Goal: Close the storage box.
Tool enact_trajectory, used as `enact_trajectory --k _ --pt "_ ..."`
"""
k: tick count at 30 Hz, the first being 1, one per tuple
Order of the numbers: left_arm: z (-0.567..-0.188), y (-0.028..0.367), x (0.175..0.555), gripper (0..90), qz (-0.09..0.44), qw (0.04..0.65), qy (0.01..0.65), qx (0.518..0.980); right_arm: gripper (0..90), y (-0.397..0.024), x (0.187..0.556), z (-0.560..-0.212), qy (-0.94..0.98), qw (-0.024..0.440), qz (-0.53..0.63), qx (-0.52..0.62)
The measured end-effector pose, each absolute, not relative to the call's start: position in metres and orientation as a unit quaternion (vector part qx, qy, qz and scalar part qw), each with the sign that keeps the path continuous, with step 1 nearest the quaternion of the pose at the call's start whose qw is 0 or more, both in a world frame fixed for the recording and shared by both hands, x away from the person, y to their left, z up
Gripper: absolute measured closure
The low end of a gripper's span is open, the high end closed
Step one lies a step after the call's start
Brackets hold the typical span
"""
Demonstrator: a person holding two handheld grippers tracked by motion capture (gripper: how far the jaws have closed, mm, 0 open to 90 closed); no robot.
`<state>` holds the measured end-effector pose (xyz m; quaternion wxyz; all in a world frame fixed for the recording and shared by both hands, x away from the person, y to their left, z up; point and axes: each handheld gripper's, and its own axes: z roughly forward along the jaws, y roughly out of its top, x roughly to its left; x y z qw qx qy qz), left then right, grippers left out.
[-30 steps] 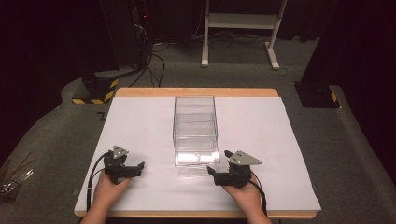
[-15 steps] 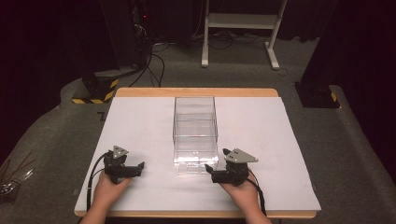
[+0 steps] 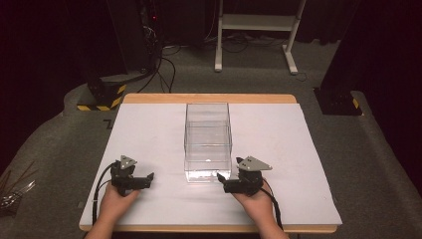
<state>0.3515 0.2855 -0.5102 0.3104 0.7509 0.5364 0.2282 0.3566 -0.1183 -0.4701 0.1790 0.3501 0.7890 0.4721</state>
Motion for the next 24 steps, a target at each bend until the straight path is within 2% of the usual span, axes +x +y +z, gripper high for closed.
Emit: enact_trajectory --k 24 --pt "-0.510 0.286 0.352 1.3 0.228 0.309 0.535 0.752 8.8 -0.115 0.379 -0.471 0.777 0.189 0.469 0.376"
